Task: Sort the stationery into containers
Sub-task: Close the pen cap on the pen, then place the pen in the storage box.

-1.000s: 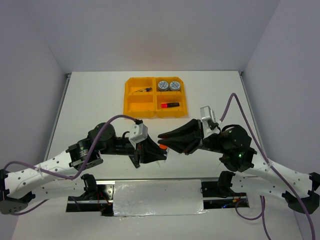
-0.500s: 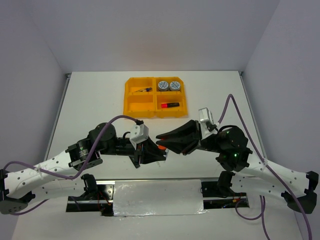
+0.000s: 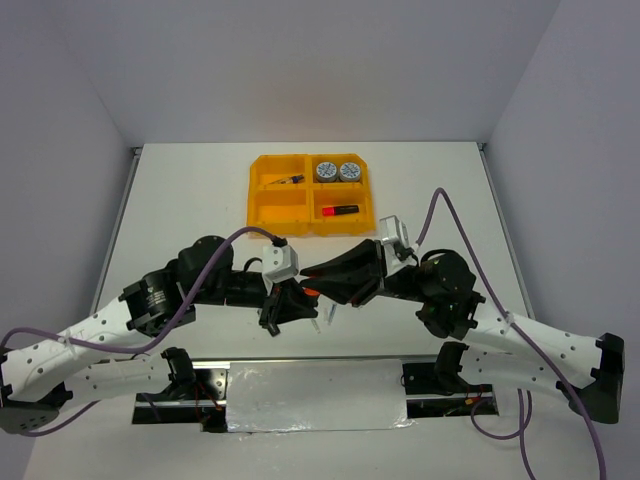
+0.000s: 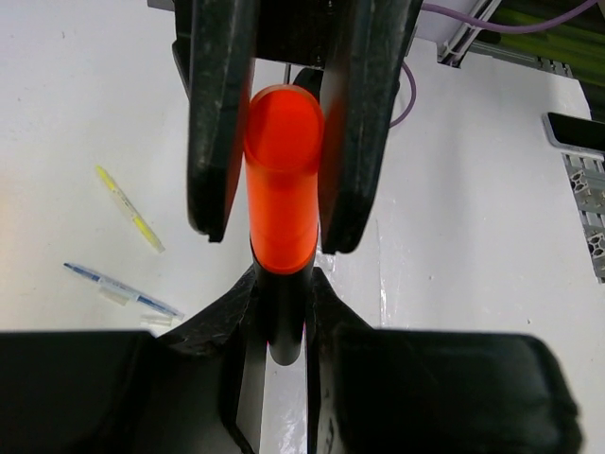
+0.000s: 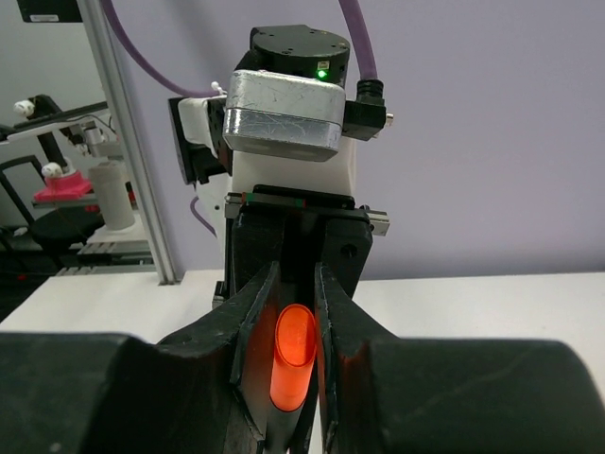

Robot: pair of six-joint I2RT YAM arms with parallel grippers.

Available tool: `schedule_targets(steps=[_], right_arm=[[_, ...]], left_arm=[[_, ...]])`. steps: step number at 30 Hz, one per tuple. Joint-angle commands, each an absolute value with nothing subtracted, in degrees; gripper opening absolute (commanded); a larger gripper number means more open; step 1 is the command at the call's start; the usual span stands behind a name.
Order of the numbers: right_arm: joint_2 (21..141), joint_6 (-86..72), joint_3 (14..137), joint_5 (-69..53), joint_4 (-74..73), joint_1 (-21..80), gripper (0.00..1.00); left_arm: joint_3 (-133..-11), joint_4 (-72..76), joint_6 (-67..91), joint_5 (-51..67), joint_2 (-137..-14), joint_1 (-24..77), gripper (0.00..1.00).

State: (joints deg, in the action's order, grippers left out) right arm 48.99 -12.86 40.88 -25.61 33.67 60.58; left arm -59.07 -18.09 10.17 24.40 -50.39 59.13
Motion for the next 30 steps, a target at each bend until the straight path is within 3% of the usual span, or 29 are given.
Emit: schedule_targets(steps=[1, 8, 14, 23, 30], right_arm=[[52.38, -15.2, 36.91, -34.1, 20.04, 61.7, 0.09], [55.02, -17.22, 34.81, -36.3, 22.14, 61.79, 0.1], [52.83, -18.89, 36.19, -34.55, 23.3, 61.61, 0.28], [47.46, -18.72, 47.45, -17.51, 15.74, 60.04, 0.42], [46.75, -19.42, 50.19, -21.53, 17.48, 57.83, 0.31]], left_arm=[[-64.52, 3.42, 9.22, 20.92, -48.35, 57.57, 0.0], [-64.59, 6.77, 11.78, 23.55, -47.55, 53.0, 0.0], [-62.94, 7.38, 10.99, 28.47, -48.87, 52.82, 0.0], [-50.28, 12.74, 13.01, 34.36, -46.76, 52.91, 0.0], [-46.59, 15.9, 16.16, 32.7, -46.14, 53.0, 0.0]])
